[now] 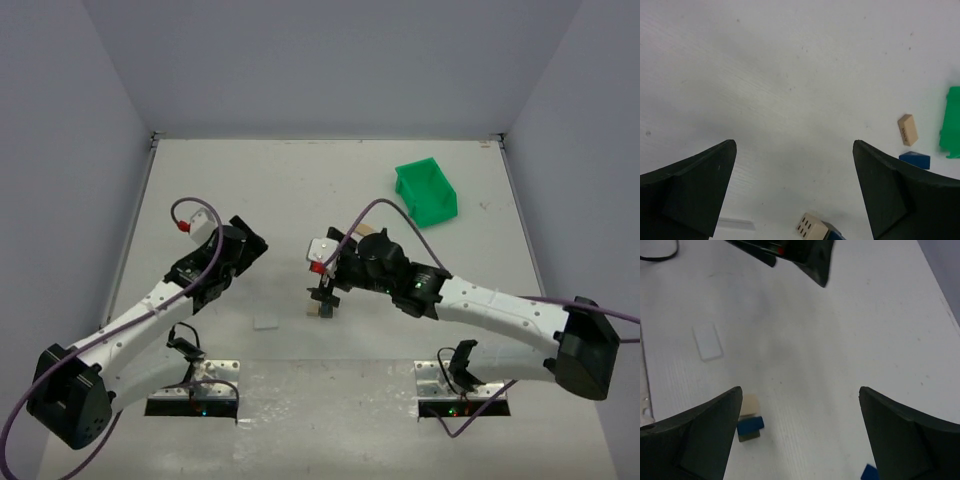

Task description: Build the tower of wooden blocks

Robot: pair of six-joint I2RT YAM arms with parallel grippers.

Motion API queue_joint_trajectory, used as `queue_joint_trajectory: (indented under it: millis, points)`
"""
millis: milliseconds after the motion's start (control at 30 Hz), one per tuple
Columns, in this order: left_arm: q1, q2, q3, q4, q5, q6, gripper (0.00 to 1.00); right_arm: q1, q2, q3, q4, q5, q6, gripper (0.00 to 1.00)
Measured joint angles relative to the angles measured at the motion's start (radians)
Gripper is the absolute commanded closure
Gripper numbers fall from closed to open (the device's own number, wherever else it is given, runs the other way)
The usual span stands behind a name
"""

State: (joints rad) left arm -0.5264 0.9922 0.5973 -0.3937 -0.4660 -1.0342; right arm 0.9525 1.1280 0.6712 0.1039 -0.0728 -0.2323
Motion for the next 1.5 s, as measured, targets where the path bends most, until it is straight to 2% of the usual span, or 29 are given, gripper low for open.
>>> queue_joint_trajectory:
  millis: [300, 467, 667, 800, 900, 1100, 1300, 1333, 1500]
  points:
    - [0.216, -0.181, -0.067, 0.042, 0.059, 0.063, 0.0, 0.239, 0.37, 0.228, -0.093, -0.102, -0.186, 0.01]
    - [0.231, -0.234, -0.104, 0.027, 0.068, 0.064, 0.0, 0.255, 0.589, 0.341, -0.141, -0.157, -0.195, 0.01]
    - [0.232, -0.265, -0.123, -0.007, 0.066, 0.064, 0.0, 0.255, 0.77, 0.435, -0.144, -0.146, -0.189, 0.03]
    - [0.232, -0.278, -0.124, -0.015, 0.062, 0.064, 0.0, 0.254, 0.826, 0.45, -0.131, -0.132, -0.166, 0.16]
    - [0.232, -0.289, -0.131, -0.016, 0.06, 0.064, 0.0, 0.254, 0.845, 0.453, -0.123, -0.131, -0.146, 0.3]
    - [0.232, -0.299, -0.136, -0.03, 0.056, 0.064, 0.0, 0.254, 0.871, 0.467, -0.082, -0.114, -0.104, 0.71]
    - [0.232, -0.299, -0.136, -0.031, 0.057, 0.069, 0.0, 0.254, 0.877, 0.472, -0.077, -0.107, -0.083, 0.91]
    - [0.232, -0.299, -0.136, -0.03, 0.057, 0.072, 0.0, 0.254, 0.876, 0.471, -0.077, -0.107, -0.081, 0.98]
    - [0.232, -0.299, -0.136, 0.004, 0.104, 0.132, 0.0, 0.236, 0.819, 0.379, -0.005, -0.091, -0.028, 1.0]
